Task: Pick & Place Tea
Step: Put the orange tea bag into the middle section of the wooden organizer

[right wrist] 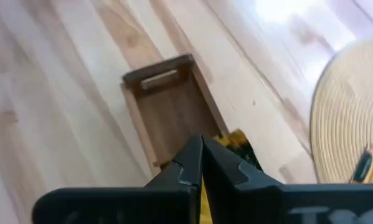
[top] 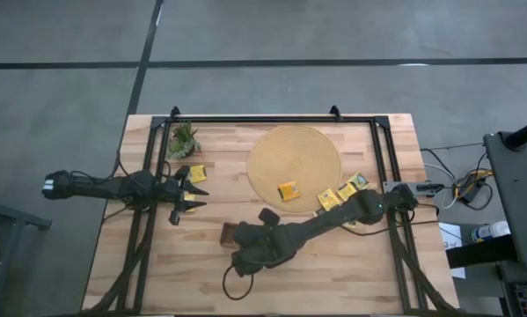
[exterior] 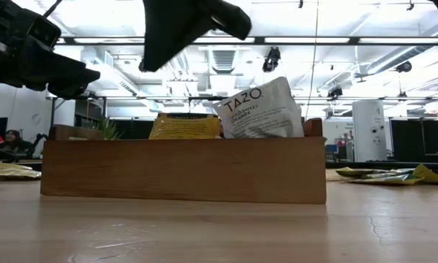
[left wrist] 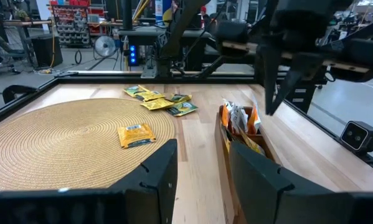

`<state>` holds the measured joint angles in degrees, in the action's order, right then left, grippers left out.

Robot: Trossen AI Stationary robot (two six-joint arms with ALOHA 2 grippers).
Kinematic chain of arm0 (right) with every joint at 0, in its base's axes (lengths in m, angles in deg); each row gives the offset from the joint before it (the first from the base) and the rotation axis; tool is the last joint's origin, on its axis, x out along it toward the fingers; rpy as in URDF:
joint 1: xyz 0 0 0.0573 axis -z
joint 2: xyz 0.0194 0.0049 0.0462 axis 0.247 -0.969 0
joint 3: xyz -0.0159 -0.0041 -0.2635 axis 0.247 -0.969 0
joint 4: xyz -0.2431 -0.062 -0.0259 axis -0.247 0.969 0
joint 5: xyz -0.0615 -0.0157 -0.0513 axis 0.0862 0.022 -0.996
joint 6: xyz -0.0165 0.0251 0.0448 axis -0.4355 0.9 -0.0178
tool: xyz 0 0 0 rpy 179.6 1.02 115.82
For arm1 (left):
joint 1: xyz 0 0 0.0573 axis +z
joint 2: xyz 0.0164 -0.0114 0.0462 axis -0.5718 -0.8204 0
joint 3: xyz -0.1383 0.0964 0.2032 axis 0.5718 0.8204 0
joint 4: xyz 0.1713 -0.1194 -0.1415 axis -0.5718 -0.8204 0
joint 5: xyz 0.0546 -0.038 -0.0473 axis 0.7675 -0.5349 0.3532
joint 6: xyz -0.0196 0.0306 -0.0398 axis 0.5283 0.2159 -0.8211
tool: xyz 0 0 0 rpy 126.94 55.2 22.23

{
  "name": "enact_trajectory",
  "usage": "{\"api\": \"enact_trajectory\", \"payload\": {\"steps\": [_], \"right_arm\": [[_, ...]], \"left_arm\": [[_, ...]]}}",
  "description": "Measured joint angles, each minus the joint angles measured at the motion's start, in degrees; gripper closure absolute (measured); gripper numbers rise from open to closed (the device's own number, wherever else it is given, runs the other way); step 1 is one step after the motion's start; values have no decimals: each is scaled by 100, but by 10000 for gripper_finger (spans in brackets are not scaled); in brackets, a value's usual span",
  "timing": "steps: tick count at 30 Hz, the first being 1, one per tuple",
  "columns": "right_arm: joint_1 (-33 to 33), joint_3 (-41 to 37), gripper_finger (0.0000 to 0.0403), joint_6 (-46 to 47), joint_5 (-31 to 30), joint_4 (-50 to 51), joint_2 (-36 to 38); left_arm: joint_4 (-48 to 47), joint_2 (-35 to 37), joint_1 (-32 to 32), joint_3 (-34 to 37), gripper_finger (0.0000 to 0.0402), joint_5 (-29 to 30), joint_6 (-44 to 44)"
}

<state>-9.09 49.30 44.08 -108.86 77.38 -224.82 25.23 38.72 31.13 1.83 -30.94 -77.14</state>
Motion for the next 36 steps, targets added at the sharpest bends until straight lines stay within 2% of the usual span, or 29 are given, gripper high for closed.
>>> {"api": "enact_trajectory", "payload": {"steps": [7,12,14,21,25,27,32,36], "right_arm": [[1,1,394,-1173,57,-360,105],[29,1,394,-3281,45,-229,108],[41,1,394,-3617,42,-239,128],[-69,1,394,-3536,179,-52,136],[-132,1,394,-3533,189,485,183],[-123,1,394,-3402,8,858,228],[-119,-12,394,-2995,-921,1587,376],[-107,-59,394,-3144,-1028,1743,637]], "left_arm": [[0,-1,-2,0,262,0,0],[0,0,0,0,262,1,0],[0,-1,0,0,262,0,0],[0,1,-1,0,262,1,0],[0,1,0,0,262,2,2],[0,0,-1,1,262,1,0],[0,-1,0,0,262,2,0],[0,-3,-2,0,262,1,1]]}}
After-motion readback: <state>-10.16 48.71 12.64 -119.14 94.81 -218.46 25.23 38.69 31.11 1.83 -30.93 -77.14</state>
